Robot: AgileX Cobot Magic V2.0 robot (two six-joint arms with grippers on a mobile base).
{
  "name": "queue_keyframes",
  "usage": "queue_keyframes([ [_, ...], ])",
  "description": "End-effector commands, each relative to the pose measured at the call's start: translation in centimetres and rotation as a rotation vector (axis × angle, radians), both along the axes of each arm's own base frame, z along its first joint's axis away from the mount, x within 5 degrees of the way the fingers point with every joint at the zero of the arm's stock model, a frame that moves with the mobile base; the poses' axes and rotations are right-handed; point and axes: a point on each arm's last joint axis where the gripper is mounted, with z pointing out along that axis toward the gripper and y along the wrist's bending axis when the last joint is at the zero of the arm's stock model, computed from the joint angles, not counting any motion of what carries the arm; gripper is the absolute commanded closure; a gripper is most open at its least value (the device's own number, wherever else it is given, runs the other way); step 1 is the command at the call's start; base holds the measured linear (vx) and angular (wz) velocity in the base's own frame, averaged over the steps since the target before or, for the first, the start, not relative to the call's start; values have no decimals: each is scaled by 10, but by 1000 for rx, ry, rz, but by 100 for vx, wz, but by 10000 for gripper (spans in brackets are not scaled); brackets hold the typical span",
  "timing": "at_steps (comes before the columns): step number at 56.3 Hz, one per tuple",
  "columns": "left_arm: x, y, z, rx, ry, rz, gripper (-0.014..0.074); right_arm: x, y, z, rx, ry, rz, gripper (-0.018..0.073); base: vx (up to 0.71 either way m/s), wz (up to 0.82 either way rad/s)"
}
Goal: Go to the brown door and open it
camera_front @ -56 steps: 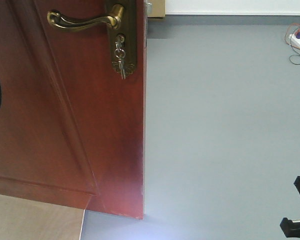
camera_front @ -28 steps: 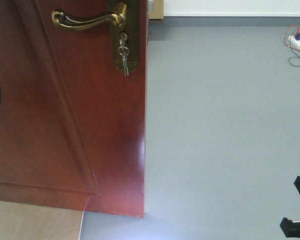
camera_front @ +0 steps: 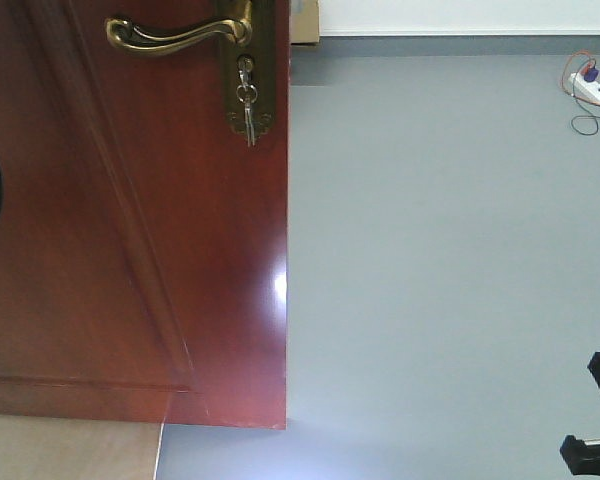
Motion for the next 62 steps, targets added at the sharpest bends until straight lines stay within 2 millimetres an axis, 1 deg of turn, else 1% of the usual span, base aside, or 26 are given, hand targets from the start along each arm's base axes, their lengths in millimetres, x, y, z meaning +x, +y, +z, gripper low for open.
queue_keyframes([
  [1,-11,3,18,-50,-68,28,460,2,0,6,-5,-79,-2,559,3,-3],
  [62,-11,3,18,-50,-68,28,460,2,0,6,-5,-79,-2,559,2,-1],
])
